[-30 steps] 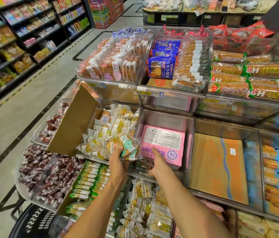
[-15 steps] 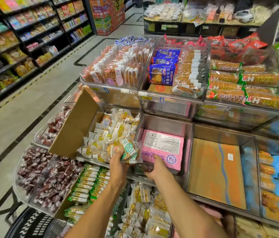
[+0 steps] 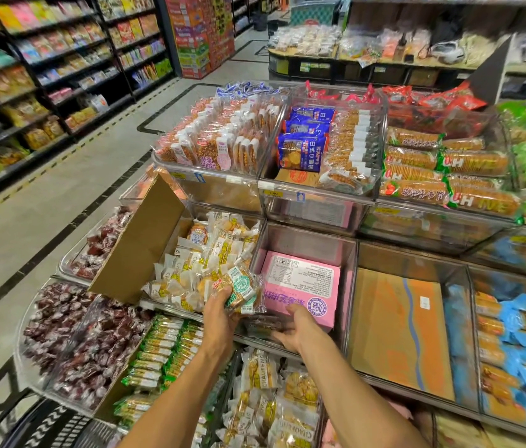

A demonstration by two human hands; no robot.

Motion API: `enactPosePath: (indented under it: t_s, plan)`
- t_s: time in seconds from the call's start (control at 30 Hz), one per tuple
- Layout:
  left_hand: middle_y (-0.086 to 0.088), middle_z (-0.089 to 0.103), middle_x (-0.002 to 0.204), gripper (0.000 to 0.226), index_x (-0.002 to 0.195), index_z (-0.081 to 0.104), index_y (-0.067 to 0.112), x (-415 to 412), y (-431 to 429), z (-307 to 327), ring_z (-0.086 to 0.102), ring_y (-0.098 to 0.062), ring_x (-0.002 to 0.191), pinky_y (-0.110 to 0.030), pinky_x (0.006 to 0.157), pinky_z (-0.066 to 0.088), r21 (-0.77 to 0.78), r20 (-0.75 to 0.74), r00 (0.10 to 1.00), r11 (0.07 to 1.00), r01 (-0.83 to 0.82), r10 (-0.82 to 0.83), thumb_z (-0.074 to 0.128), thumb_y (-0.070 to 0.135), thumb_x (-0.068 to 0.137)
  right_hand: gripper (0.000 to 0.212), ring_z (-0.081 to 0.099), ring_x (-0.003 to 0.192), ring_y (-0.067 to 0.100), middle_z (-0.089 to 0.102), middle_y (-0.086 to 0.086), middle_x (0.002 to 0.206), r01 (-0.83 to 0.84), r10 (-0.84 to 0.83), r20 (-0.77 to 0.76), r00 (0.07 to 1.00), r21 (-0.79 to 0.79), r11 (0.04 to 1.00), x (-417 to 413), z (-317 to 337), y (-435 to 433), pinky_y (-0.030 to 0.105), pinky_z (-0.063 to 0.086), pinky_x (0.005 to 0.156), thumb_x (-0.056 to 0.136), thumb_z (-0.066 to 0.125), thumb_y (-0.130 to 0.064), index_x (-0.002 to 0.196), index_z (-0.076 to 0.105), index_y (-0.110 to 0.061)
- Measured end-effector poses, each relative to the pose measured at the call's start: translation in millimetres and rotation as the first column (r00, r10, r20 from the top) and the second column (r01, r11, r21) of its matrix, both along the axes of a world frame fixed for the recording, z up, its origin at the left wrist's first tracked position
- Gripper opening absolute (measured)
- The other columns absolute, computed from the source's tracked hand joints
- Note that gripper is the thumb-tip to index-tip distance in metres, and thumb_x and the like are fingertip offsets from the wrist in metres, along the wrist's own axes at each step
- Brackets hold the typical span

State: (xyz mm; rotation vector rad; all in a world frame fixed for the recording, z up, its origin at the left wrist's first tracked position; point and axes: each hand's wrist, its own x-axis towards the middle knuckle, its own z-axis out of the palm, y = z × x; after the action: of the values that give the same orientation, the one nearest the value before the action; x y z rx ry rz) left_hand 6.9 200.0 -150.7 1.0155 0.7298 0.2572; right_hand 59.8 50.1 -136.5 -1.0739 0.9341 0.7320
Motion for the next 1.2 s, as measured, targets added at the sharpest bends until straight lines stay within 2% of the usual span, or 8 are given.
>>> enactPosePath:
  t_s: [0.33,0.4,0.5,0.63,0.77,0.87,1.07,1.2]
  plan:
    - [-0.013,0.075,0.101,0.029,0.121,0.067,0.0,-2,-3,8,0.069,-0.022,0.082,-0.027,0.056,0.055,0.024,0.0,0.999,0.999,0.033,-0.033,0.052,0.021,0.108,0.023,0.062,0.105,0.038,0.061,0.024,0.108,0.093,-0.092,-0.027,0.995,0.053,0.994,4,7,7,0.051,0.057,0.093,0.103,0.059,-0.011,0.123,0.057,0.0]
    - [-0.011,0.076,0.1,0.026,0.118,0.068,0.002,-4,-4,10,0.069,-0.023,0.085,-0.031,0.06,0.054,0.037,-0.002,0.999,0.998,0.043,-0.043,0.053,0.021,0.107,0.02,0.064,0.096,0.039,0.065,0.025,0.105,0.022,-0.019,-0.034,0.999,0.092,0.996,0,7,8,0.049,0.056,0.084,0.104,0.057,-0.01,0.12,0.06,0.002]
    - [-0.011,0.074,0.106,0.026,0.115,0.069,0.004,-5,-3,9,0.066,-0.026,0.094,-0.037,0.068,0.05,0.049,-0.005,0.999,0.998,0.046,-0.046,0.056,0.024,0.105,0.015,0.061,0.107,0.045,0.062,0.029,0.119,-0.01,0.013,-0.026,1.0,0.097,0.995,0,7,2,0.055,0.052,0.103,0.101,0.059,-0.007,0.112,0.057,0.003]
    - [-0.017,0.072,0.123,0.033,0.121,0.069,0.006,-5,-2,9,0.064,-0.037,0.113,-0.055,0.095,0.048,0.054,-0.029,0.997,0.996,0.071,-0.07,0.06,0.033,0.104,0.017,0.059,0.092,0.045,0.062,0.026,0.113,-0.052,0.053,-0.01,0.999,0.092,0.994,2,8,-9,0.055,0.051,0.086,0.1,0.059,-0.005,0.116,0.059,0.0]
    - [-0.004,0.076,0.111,0.026,0.125,0.068,0.005,-7,-2,12,0.068,-0.028,0.101,-0.035,0.075,0.054,0.102,-0.063,0.993,0.989,0.104,-0.098,0.049,0.015,0.11,0.029,0.062,0.108,0.046,0.061,0.028,0.127,-0.142,0.141,0.061,0.988,0.02,0.99,3,-1,-15,0.056,0.058,0.083,0.092,0.066,-0.008,0.119,0.056,-0.003]
    - [-0.006,0.077,0.11,0.029,0.125,0.067,0.002,-9,-1,16,0.068,-0.034,0.112,-0.047,0.085,0.056,0.104,-0.062,0.988,0.983,0.15,-0.144,0.049,0.019,0.11,0.056,0.058,0.125,0.048,0.051,0.029,0.146,-0.325,0.33,0.085,0.94,-0.065,0.943,12,-30,-20,0.052,0.062,0.082,0.09,0.07,-0.02,0.141,0.05,-0.014]
    - [-0.012,0.074,0.124,0.036,0.142,0.054,0.009,-19,-1,24,0.067,-0.035,0.118,-0.051,0.097,0.053,0.133,-0.007,0.971,0.962,0.237,-0.238,0.05,0.022,0.108,0.037,0.064,0.102,0.025,0.069,0.011,0.117,-0.372,0.433,0.245,0.867,-0.26,0.891,-2,18,-29,0.04,0.054,0.092,0.102,0.062,-0.028,0.133,0.06,-0.009]
    - [-0.007,0.072,0.13,0.027,0.134,0.058,0.026,-24,-2,23,0.069,-0.028,0.117,-0.057,0.104,0.05,0.172,0.034,0.95,0.938,0.3,-0.31,0.052,0.022,0.108,0.037,0.073,0.107,0.028,0.076,0.011,0.115,-0.436,0.423,0.43,0.798,-0.072,0.897,-11,34,-28,0.047,0.061,0.096,0.096,0.077,-0.033,0.124,0.07,-0.01]
